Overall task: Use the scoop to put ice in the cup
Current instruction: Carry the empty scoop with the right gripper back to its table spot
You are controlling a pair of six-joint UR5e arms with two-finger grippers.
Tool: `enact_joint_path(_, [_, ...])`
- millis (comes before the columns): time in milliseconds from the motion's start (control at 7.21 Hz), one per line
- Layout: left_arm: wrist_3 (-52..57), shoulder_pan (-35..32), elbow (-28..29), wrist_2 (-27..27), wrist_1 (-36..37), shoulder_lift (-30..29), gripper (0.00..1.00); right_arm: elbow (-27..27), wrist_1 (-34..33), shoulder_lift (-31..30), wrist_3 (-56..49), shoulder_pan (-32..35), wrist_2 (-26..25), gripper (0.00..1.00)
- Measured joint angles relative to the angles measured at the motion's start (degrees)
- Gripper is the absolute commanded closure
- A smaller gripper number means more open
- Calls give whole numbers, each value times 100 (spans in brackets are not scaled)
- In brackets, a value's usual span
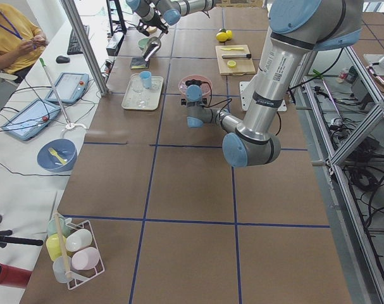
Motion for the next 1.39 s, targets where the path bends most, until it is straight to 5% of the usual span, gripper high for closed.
enact_joint_path(555, [148,-113,-26,-51,0,40,0,1795,12,-1244,1341,350,768,100])
enact_joint_path(1109, [508,-260,-53,-120,0,235,0,3429,21,-2584,1677,425,904,100])
enact_joint_path(1387, [554,-398,-55,-431,-4,261,0,4413,219,-3435,2711,251,1008,100])
